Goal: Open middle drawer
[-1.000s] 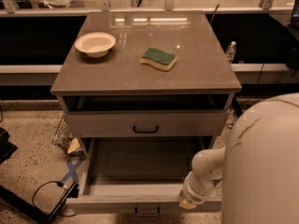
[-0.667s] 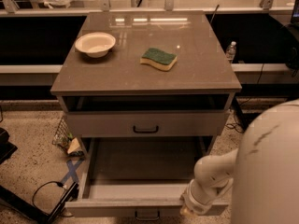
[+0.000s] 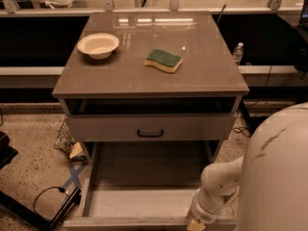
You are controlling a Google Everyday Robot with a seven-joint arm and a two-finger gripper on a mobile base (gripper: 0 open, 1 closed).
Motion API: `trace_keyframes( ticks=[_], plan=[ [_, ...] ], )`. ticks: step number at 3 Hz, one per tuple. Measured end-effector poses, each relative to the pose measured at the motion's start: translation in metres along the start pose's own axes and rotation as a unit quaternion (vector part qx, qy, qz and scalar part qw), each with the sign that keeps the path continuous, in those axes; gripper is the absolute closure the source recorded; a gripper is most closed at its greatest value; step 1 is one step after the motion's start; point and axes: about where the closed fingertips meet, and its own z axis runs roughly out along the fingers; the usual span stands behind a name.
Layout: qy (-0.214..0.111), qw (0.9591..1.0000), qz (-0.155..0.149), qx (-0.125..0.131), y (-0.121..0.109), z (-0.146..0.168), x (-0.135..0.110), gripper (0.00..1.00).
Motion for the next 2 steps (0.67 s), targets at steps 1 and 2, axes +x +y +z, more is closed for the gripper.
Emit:
trace_keyframes(
  ticks=[1, 2],
  plan=[
    [0.000, 1.0000, 0.000, -0.001, 0.0005, 0.0003, 0.0001, 0.36],
    [0.001, 1.0000, 0.000, -0.001, 0.0010, 0.0006, 0.0002, 0.13]
  ],
)
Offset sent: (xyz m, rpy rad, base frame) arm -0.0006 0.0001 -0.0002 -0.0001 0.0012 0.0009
